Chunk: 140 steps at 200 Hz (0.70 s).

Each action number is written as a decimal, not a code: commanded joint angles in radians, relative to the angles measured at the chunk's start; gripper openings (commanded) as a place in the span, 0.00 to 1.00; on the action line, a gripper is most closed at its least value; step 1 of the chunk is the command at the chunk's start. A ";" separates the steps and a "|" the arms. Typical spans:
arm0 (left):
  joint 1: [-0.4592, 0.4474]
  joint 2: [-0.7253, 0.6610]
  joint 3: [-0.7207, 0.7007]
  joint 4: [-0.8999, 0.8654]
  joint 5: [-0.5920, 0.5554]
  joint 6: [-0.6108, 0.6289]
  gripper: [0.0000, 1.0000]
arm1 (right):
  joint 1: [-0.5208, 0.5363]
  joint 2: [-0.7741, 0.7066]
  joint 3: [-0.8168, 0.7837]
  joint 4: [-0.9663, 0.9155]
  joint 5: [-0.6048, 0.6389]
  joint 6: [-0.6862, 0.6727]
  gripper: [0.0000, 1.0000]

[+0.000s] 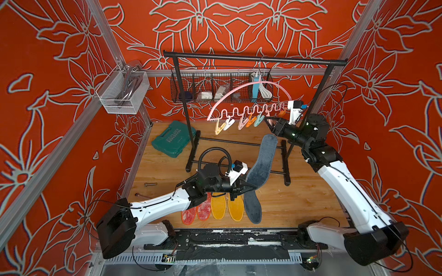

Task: Take the shoe insoles off the hanger
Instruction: Open the clamp at the hanger.

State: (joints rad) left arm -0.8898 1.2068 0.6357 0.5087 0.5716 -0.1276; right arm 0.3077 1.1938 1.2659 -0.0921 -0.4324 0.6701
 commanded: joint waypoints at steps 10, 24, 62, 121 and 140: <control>-0.047 -0.053 -0.072 -0.012 -0.155 0.135 0.00 | -0.004 -0.065 -0.037 -0.044 0.037 -0.068 0.50; -0.058 -0.060 -0.087 -0.019 -0.179 0.158 0.00 | -0.004 -0.089 -0.062 -0.048 0.042 -0.071 0.54; -0.064 -0.058 -0.125 -0.030 -0.219 0.199 0.00 | -0.004 -0.160 -0.144 -0.081 0.031 -0.075 0.63; -0.065 -0.147 -0.182 -0.057 -0.317 0.249 0.00 | -0.004 -0.306 -0.356 -0.130 -0.091 -0.054 0.69; -0.064 -0.163 -0.201 -0.056 -0.367 0.275 0.00 | -0.004 -0.355 -0.413 -0.138 -0.176 -0.055 0.70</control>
State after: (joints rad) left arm -0.9501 1.0752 0.4545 0.4377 0.2825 0.0891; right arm 0.3073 0.8967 0.9035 -0.2001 -0.4858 0.6159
